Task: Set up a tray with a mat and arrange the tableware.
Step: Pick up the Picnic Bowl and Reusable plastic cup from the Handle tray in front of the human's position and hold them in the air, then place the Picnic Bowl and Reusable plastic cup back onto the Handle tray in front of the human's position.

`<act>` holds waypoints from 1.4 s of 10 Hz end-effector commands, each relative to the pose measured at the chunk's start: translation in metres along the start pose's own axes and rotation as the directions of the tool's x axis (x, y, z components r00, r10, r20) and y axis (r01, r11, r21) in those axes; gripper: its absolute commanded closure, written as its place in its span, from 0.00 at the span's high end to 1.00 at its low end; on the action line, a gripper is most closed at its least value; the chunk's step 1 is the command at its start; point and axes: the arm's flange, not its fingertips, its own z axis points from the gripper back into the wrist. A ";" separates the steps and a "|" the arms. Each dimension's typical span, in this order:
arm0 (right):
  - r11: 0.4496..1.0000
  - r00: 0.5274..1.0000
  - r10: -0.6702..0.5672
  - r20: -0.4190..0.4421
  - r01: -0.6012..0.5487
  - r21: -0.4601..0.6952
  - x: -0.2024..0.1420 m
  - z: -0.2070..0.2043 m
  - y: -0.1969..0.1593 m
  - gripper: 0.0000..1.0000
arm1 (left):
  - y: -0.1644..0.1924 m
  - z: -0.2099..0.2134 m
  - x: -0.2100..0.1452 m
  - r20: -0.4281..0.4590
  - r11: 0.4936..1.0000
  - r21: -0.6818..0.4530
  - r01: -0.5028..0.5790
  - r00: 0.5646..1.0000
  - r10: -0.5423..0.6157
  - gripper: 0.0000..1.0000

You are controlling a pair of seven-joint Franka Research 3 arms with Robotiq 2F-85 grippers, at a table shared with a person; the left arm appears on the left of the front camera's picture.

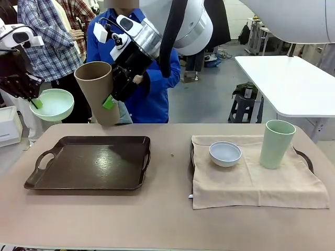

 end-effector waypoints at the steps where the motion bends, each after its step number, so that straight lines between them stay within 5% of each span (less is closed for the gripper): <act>1: 1.000 1.000 -0.002 0.006 0.002 0.002 0.000 0.000 -0.001 0.83 | 0.000 0.002 0.000 0.007 1.000 0.000 0.005 1.000 -0.005 0.00; 14: 1.000 1.000 -0.002 0.006 0.002 0.002 0.000 0.000 -0.001 0.83 | 0.000 0.002 0.000 0.007 1.000 0.000 0.005 1.000 -0.005 0.00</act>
